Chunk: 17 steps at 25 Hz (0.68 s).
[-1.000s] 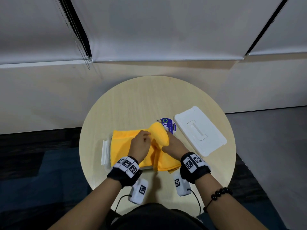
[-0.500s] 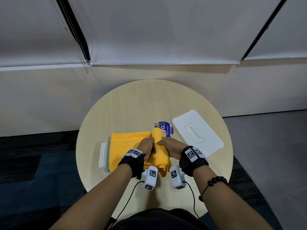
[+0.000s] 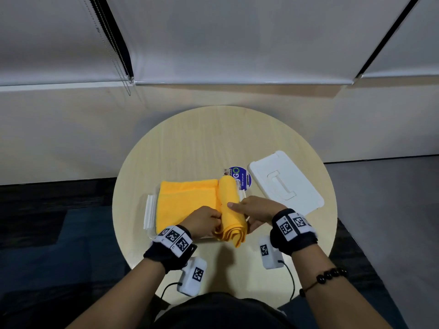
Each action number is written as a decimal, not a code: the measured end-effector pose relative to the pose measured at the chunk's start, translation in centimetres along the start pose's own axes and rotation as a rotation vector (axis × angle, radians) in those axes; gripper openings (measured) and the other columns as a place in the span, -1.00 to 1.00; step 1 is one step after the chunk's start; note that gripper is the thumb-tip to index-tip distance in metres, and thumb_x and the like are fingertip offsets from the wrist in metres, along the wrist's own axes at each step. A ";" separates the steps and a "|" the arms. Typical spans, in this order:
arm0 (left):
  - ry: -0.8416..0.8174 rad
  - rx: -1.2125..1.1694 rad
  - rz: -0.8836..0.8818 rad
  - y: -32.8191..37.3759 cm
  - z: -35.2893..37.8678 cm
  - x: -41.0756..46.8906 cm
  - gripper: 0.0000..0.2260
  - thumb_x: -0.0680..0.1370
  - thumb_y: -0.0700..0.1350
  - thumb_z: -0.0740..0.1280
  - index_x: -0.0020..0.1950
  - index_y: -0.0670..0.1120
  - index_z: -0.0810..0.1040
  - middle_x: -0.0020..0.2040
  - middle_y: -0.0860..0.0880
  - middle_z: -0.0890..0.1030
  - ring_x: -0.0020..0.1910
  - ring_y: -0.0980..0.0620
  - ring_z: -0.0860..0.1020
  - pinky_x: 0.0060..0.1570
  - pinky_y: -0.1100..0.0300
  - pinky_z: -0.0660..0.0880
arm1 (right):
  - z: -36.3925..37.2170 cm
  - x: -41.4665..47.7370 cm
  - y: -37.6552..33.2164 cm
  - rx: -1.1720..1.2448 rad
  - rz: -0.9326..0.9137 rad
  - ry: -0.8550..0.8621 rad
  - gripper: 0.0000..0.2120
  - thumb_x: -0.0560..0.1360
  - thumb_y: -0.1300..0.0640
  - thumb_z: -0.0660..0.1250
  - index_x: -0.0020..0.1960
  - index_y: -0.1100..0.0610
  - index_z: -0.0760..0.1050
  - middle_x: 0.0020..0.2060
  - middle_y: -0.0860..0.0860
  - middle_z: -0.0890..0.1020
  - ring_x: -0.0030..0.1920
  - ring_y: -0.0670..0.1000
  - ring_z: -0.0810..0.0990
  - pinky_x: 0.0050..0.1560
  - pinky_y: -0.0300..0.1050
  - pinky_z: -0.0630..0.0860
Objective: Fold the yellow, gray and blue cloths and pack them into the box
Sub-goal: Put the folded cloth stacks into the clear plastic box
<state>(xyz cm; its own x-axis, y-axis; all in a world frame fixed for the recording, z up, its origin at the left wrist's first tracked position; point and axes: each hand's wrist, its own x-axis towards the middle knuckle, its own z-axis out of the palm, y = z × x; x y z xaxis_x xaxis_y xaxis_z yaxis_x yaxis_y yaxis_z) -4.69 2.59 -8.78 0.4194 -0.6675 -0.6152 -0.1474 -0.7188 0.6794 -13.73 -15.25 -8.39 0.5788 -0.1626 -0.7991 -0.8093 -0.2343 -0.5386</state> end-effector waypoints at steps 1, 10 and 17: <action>-0.008 0.030 0.029 0.0 0.3 0.3 -0.84 0.60 -0.30 0.22 -0.06 -0.17 0.58 -0.22 -0.09 0.59 -0.22 -0.04 0.55 -0.14 0.19 0.56 | 0.3 0.0 0.2 0.053 0.002 -0.010 -0.35 0.55 -0.26 0.34 0.40 0.20 0.37 0.17 0.20 0.64 -0.06 0.18 0.75 0.08 0.10 0.68; 0.254 0.183 0.163 -0.7 2.6 3.4 -0.75 0.64 -0.18 0.25 0.32 -0.08 0.50 0.14 -0.11 0.66 0.07 -0.12 0.60 0.11 0.00 0.53 | 1.3 -0.3 0.5 0.361 -0.247 0.067 -0.60 0.55 0.29 0.36 0.38 0.18 0.44 0.25 0.22 0.60 0.28 0.22 0.58 0.34 0.20 0.52; 0.307 0.490 0.017 -0.8 3.8 5.2 -0.54 0.64 -0.09 0.21 0.52 -0.08 0.17 0.12 -0.16 0.63 0.03 -0.16 0.62 0.04 -0.08 0.57 | 3.2 1.2 0.5 0.280 -0.254 0.167 -0.38 0.45 0.24 0.48 0.43 0.11 0.31 0.21 0.10 0.56 0.22 0.11 0.56 0.27 0.07 0.56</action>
<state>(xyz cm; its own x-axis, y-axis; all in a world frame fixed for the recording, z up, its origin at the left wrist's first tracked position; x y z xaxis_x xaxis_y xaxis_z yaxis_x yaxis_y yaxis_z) -5.80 -1.05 -13.99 0.6434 -0.6451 -0.4121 -0.5234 -0.7636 0.3781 -13.73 -12.49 -10.45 0.7529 -0.2922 -0.5897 -0.6216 -0.0213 -0.7831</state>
